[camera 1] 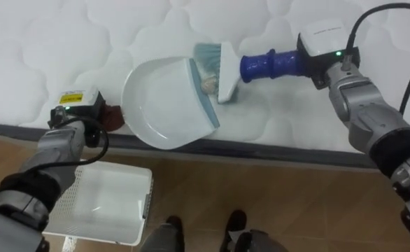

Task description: Clean bed

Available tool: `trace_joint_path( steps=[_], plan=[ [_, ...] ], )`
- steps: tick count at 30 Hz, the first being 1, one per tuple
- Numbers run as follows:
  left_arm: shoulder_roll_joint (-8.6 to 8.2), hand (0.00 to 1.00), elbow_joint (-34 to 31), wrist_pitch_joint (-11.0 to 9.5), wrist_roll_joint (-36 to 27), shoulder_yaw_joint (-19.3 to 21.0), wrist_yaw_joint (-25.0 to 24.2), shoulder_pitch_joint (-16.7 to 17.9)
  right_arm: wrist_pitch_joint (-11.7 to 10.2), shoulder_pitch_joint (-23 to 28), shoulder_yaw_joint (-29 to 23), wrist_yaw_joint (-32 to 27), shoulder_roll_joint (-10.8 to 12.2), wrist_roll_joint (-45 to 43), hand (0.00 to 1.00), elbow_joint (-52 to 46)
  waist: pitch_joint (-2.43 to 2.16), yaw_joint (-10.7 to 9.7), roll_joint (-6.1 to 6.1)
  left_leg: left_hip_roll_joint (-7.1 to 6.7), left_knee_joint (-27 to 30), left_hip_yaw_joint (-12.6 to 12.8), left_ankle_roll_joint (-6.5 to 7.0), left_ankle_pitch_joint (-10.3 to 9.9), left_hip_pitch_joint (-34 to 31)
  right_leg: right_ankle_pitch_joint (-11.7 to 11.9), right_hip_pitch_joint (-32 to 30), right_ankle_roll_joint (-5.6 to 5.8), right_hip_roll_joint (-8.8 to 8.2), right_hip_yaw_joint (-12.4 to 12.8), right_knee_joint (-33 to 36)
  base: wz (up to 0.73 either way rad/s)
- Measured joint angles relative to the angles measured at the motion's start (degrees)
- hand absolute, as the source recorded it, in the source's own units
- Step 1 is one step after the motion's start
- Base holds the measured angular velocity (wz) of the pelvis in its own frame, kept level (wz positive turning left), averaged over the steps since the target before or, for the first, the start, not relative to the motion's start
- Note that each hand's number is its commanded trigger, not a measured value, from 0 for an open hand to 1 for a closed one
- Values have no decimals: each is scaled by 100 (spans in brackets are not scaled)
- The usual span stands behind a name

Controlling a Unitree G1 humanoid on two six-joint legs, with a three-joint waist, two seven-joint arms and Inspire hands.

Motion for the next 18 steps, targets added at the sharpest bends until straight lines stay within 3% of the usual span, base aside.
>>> trace_joint_path(
  steps=[9,12,18],
  plan=[
    [35,100,-1,-4,248,54,-28,8,-19,3,3,432,95,-79,100,-329,-24,-5,-71,1,-8,141,9,5,61,-9,0,-14,-8,67,-19,-7],
    [81,100,-1,-84,250,41,-28,8,-137,90,11,508,99,-218,100,-558,-66,-4,-145,1,0,146,11,7,62,-10,2,-16,-9,58,-25,-1],
    [99,100,6,-147,250,-5,-28,8,-354,247,56,590,102,-224,100,-800,-63,-15,-177,4,39,96,17,9,71,-9,106,-15,-6,18,-113,3]
  ],
)
